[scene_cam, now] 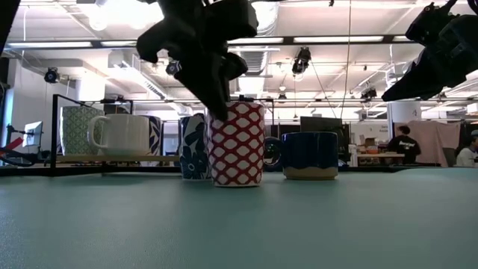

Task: Place coffee mugs
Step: Put the red patterned mug on the shelf

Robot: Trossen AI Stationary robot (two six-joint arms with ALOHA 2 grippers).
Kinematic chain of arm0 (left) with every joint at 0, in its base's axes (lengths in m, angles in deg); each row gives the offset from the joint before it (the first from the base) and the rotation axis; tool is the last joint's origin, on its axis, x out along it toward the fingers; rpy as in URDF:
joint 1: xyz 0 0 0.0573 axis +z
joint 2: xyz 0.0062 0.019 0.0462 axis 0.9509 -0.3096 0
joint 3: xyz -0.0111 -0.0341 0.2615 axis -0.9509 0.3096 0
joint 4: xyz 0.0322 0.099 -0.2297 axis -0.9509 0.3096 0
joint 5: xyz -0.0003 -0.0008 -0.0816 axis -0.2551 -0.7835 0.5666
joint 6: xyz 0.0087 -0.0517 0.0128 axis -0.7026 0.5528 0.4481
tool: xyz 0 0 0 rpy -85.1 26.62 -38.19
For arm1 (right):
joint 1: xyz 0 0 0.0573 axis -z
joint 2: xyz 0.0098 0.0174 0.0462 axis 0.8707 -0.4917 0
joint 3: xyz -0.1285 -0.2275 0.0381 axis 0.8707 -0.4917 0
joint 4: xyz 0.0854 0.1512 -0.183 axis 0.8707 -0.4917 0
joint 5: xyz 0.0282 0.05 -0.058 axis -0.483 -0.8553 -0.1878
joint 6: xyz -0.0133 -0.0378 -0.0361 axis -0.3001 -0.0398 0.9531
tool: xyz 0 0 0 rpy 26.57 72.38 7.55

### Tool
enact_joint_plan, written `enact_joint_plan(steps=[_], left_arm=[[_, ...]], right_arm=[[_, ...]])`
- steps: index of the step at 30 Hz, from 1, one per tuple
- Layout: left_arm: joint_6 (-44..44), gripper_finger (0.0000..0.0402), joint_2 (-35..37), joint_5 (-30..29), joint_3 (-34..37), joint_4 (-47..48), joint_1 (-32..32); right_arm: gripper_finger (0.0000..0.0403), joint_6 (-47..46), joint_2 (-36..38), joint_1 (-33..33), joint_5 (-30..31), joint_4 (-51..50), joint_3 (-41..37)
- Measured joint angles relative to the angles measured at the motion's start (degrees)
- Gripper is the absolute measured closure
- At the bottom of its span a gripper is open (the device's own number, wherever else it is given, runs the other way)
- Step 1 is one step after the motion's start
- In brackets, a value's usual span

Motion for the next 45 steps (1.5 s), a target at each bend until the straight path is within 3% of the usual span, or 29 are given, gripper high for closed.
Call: enact_joint_plan(steps=[5,21,26,31,35,40,45], left_arm=[[0.5,0.0392,-0.06,1.35,-2.59,0.14,0.0],[0.39,0.0398,0.73,2.17,-19.55,17.7,0.17],[1.21,0.0395,1.2,-0.86,-27.31,26.54,1.07],[7.81,0.0393,1.25,-6.25,-33.03,34.12,4.0],[8.89,0.0392,1.29,-6.87,-36.01,39.38,7.1],[1.42,0.0392,2.05,-6.77,-37.04,42.94,10.33],[-9.82,0.0391,5.32,-6.63,-33.63,43.45,13.72]], right_arm=[[0.033,0.02,0.0,0.01,-0.01,0.01,0.0],[0.032,0.0,0.0,0.01,0.0,0.02,0.01],[0.0328,0.0,0.0,0.0,0.0,0.02,0.0],[0.033,0.0,0.0,0.0,0.0,0.01,0.01],[0.0324,0.0,0.0,0.01,-0.02,0.01,0.02],[0.0318,0.0,0.0,0.02,0.0,0.02,0.02],[0.0316,0.0,0.0,0.02,0.0,0.02,0.02]])
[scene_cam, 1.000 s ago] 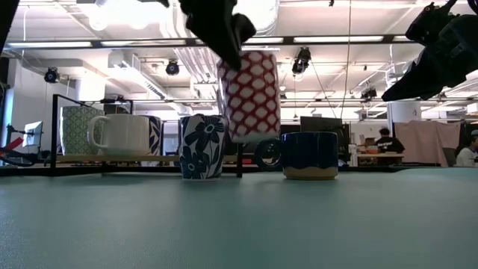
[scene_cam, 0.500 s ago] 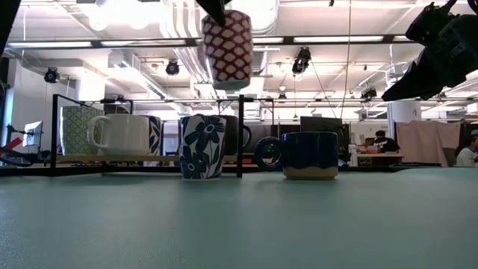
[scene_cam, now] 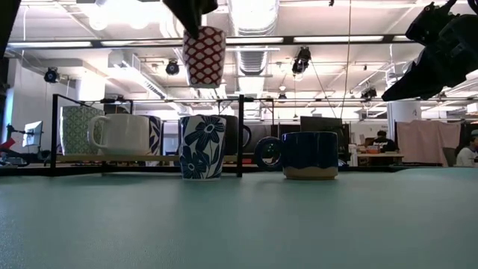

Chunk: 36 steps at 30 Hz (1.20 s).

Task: Place coffee mugs
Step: Put the red patterned mug on the shelf

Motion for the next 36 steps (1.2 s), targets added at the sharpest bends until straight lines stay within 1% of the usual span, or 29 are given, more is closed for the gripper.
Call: enact_joint_plan(steps=[2,4,6,8,12,15,18,21,24,29,32,36], left_arm=[[-2.59,0.0391,1.71,0.08,2.15,-0.1,2.09],[-3.28,0.0391,3.67,0.51,4.92,-0.78,4.48],[-5.16,0.0393,5.88,2.32,8.55,-2.58,7.41],[-7.99,0.0394,8.27,4.05,12.77,-5.52,10.49],[-13.97,0.0394,11.97,5.5,20.72,-13.29,16.62],[-18.59,0.0394,13.43,7.13,25.45,-17.01,20.54],[-23.21,0.0394,13.69,10.78,28.63,-18.41,23.74],[-27.4,0.0394,12.94,12.78,30.47,-19.1,26.22],[-30.07,0.0394,12.01,12.49,31.33,-21.13,28.47],[-33.09,0.0394,10.38,12.64,31.35,-22.43,32.08],[-34.58,0.0394,9.55,14.44,31.35,-22.54,34.39],[-36.7,0.0393,8.53,14.96,31.35,-24.07,36.79]], right_arm=[[0.0318,0.0,0.0,-0.02,-0.02,-0.01,0.0],[0.0321,0.02,0.0,0.01,0.0,0.01,-0.02],[0.0324,0.0,0.0,-0.02,0.0,0.01,0.0],[0.0327,0.0,0.0,0.0,0.0,0.01,0.0],[0.033,0.0,0.0,-0.01,0.0,0.01,0.0],[0.0328,0.02,0.0,-0.02,0.0,0.01,0.0],[0.0324,0.01,0.0,-0.02,-0.01,0.01,0.0],[0.032,0.02,0.0,0.01,-0.02,0.01,0.0],[0.0319,0.0,0.0,-0.01,0.0,0.01,0.0],[0.0324,0.0,0.0,-0.02,0.0,0.01,0.0],[0.0329,0.0,0.0,0.01,0.0,0.01,0.0],[0.0329,0.0,0.0,-0.02,0.0,-0.01,0.0]])
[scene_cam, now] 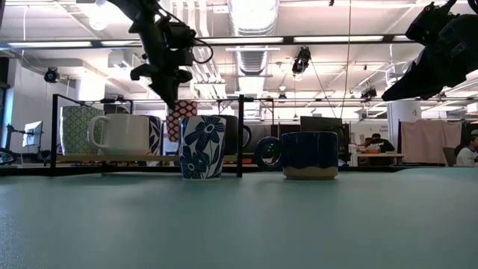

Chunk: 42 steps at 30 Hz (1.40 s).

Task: Place coffee mugs
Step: Put the red patterned mug on the shelf

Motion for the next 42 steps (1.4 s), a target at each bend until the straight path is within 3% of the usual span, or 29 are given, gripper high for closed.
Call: enact_joint_plan(steps=[11,21,42], left_arm=[[-5.56,0.0384,-3.24,0.48,0.02,-1.49,4.05],[-5.64,0.0383,-5.05,3.26,0.02,-2.18,5.88],[-2.63,0.038,-5.51,3.54,0.02,-3.56,5.96]], right_arm=[[0.0319,0.01,0.0,0.0,-0.02,0.02,0.0],[0.033,0.0,0.0,0.0,0.0,0.01,0.0],[0.033,0.0,0.0,0.01,0.0,0.0,0.0]])
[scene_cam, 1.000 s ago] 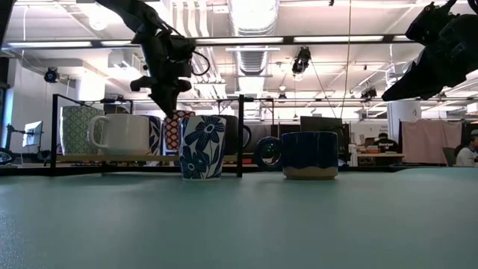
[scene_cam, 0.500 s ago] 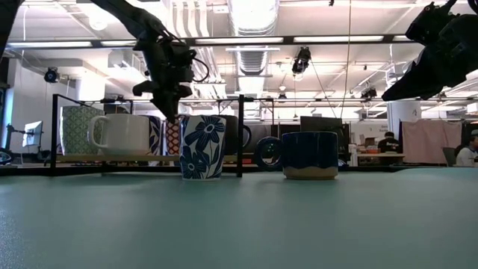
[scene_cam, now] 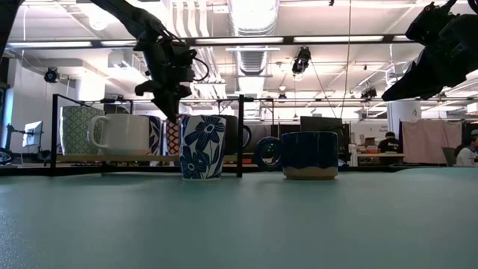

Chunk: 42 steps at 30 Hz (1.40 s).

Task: Place coffee mugs
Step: Put the red patterned mug on the shelf, then put the blue patterned mug on the shelf

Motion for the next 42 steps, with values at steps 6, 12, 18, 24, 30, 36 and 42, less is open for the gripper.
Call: enact_joint_plan(steps=[6,12,18,24,30,36,42], left_arm=[[0.03,0.0358,0.02,0.11,0.0,0.01,0.0],[0.03,0.0342,0.09,0.08,0.0,0.01,0.0],[0.46,0.034,1.3,0.07,-0.98,0.36,0.0],[2.19,0.034,2.22,0.45,-2.12,2.53,-0.18],[3.57,0.034,4.69,3.98,-2.12,5.96,-1.02],[4.52,0.034,7.96,4.02,-2.12,6.95,-4.73],[10.39,0.034,9.33,3.98,-2.05,7.66,-10.69]], right_arm=[[0.0325,0.0,0.0,0.01,-0.01,0.0,0.0],[0.0318,0.0,0.0,-0.01,0.0,-0.01,0.0],[0.0325,0.0,0.0,0.01,-0.02,0.01,0.0],[0.033,0.0,0.0,-0.01,-0.01,0.0,0.0],[0.0322,0.01,0.0,0.0,0.0,0.0,0.0],[0.0317,0.0,0.0,0.01,0.0,0.01,0.0],[0.0316,0.02,0.0,-0.01,0.0,-0.01,0.0]])
